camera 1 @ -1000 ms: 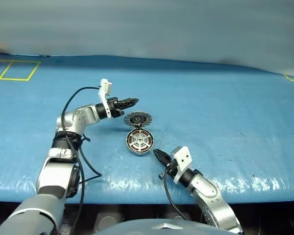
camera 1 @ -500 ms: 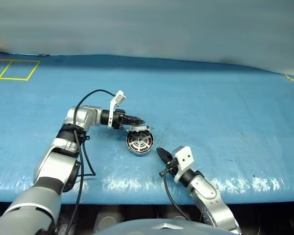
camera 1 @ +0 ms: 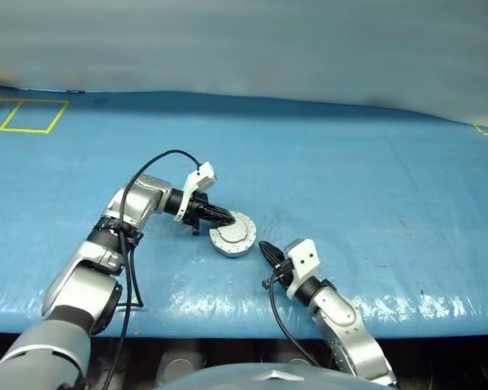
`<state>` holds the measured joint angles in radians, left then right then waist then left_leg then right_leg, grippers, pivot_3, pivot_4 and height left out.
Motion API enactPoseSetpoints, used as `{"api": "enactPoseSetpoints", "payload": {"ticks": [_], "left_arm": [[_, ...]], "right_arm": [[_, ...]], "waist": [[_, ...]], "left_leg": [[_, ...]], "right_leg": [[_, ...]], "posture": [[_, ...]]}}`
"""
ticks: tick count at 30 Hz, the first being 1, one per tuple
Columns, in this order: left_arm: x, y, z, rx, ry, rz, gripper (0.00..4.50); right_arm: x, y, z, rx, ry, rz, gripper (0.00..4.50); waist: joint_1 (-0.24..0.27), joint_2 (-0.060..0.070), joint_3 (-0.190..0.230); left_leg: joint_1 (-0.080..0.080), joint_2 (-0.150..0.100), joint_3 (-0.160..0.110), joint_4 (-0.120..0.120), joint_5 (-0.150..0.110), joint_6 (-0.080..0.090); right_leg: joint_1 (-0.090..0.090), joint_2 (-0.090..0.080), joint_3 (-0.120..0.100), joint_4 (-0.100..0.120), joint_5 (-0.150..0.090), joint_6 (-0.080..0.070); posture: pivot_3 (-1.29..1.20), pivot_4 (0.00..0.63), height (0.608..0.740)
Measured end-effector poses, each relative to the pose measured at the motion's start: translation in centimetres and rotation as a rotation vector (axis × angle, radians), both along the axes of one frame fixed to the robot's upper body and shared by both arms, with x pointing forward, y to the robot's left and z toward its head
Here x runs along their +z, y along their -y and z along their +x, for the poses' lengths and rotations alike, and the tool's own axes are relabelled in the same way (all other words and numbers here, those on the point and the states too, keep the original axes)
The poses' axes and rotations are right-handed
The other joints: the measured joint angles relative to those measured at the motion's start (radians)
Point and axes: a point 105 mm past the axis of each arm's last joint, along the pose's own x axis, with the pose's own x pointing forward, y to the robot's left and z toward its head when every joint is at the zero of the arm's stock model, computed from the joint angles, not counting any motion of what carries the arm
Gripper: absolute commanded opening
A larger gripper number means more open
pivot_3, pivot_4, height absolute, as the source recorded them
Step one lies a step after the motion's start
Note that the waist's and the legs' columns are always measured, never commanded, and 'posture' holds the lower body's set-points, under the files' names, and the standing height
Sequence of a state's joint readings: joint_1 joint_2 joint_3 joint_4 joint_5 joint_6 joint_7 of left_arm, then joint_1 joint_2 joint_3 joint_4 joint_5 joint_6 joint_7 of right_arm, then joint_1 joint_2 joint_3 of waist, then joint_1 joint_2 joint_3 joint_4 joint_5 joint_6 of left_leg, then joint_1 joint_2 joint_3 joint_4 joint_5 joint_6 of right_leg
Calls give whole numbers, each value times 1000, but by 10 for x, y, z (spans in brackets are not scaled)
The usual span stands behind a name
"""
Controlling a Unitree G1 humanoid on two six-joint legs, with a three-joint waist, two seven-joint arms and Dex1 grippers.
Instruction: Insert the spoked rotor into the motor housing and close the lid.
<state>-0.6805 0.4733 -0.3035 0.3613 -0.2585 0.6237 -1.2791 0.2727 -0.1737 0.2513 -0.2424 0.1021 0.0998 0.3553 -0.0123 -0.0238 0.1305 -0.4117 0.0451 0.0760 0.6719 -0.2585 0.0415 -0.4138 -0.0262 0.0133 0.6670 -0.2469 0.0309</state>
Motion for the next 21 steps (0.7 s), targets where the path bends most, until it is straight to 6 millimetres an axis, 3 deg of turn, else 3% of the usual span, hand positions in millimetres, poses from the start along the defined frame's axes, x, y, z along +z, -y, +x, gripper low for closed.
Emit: {"api": "enactPoseSetpoints", "payload": {"ticks": [5,9,11,16,19,21], "left_arm": [[17,7,-14,201,158,-196,65],[25,2,-26,414,306,-302,65],[22,-9,-32,592,383,-330,65],[2,-34,-52,839,458,-311,65],[-6,-48,-63,919,507,-283,0],[-13,-52,-70,944,528,-253,0]], "right_arm": [[-2,21,0,-127,-106,-25,0],[5,22,-1,-116,-171,-15,0],[19,21,6,-97,-132,-20,0],[64,16,30,-38,38,-45,0],[72,7,36,43,63,-101,624],[76,0,39,96,82,-147,1292]], "waist": [[2,1,0],[1,1,1],[1,1,1],[5,1,1],[7,1,1],[4,1,1]], "left_leg": [[-2,1,-1,2,0,0],[1,1,-2,2,0,0],[2,0,-1,3,0,0],[2,0,0,5,1,2],[1,0,1,6,1,3],[1,-1,3,6,0,4]], "right_leg": [[0,-8,0,0,0,0],[2,-9,-1,1,0,0],[3,-9,-1,1,1,0],[3,-9,-2,1,4,1],[3,-10,-2,0,5,1],[3,-10,-2,-1,5,2]], "posture": [[0,150,740],[0,150,740],[0,150,740],[0,150,740],[0,150,740],[0,150,740]]}}
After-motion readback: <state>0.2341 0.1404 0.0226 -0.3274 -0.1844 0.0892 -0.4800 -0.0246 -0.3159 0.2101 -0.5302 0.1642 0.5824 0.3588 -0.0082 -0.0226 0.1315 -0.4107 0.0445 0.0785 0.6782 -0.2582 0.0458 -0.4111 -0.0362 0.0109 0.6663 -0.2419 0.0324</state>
